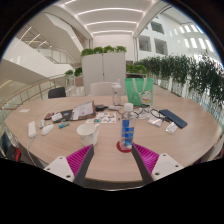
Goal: Pour water
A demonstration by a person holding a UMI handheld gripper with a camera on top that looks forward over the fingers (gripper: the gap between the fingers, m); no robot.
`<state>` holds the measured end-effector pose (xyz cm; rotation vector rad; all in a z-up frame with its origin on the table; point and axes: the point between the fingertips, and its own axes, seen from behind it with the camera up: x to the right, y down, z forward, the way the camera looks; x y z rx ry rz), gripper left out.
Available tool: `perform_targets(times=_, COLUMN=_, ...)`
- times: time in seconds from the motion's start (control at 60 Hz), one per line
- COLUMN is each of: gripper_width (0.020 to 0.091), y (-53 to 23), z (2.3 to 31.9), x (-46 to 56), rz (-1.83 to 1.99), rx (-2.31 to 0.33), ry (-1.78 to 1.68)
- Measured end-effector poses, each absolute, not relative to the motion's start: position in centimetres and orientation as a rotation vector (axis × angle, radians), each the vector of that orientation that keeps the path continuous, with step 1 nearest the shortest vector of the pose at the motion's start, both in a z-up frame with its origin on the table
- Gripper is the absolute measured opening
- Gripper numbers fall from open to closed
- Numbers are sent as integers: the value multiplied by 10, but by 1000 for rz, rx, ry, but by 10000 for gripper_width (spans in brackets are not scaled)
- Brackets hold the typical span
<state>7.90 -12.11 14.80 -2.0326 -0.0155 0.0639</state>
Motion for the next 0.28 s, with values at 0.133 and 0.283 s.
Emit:
perform_targets(times=0.133, gripper_width=837, y=-181, z=183, x=46, rz=0, rx=-2027, ry=-50)
perform_targets(times=0.283, gripper_width=836, y=-226, z=205, x=1, rz=75, rx=-2055, ry=-49)
